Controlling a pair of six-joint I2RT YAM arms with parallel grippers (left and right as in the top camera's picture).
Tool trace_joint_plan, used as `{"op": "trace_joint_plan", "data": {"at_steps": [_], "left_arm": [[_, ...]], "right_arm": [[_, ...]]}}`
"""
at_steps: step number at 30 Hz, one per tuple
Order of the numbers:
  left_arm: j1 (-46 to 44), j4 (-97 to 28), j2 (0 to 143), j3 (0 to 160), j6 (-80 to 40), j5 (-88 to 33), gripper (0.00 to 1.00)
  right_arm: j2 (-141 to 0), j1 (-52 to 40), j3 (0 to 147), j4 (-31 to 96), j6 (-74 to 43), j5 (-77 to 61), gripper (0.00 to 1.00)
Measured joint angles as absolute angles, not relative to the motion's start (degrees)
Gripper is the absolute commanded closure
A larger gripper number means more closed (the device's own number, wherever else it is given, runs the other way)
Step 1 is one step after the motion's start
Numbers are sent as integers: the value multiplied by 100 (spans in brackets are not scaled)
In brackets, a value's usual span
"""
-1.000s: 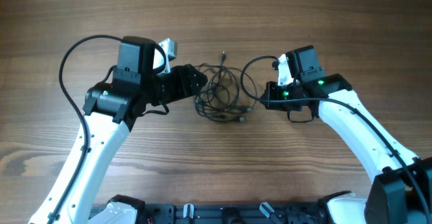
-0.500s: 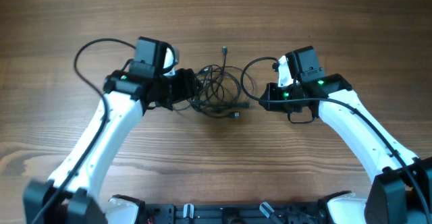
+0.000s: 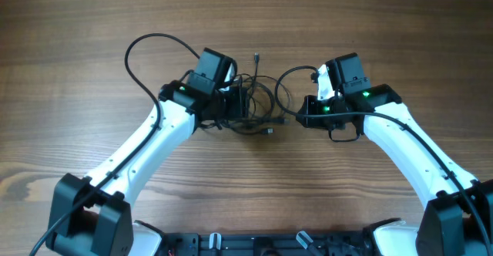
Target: Untangle cables
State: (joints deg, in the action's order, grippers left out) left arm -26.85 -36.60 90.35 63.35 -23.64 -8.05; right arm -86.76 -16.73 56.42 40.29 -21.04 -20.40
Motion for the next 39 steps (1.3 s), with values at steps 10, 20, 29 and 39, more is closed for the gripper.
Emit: {"op": "trace_joint_plan", "data": {"at_steps": [10,20,29,39], "left_arm": [[-2812,-3642,9596,6329,-2298,-108,96],[-2757,-3651,9056,6805,-2298,-2209,96],[-2746,-3476,7242,7585,-2300,-3081,96],[-2679,-3098,6189,7599,-2300,-3175,96]], "right_arm": [[-8676,-1673,5642,4029,-2104,-2040,69],[-8676,-1673,5642,3454,-2246,-2432,33],[-8676,-1673,5642,2943,-2270,-2738,30],[-8676,-1673,5642,2794,-2307,-3129,96]]}}
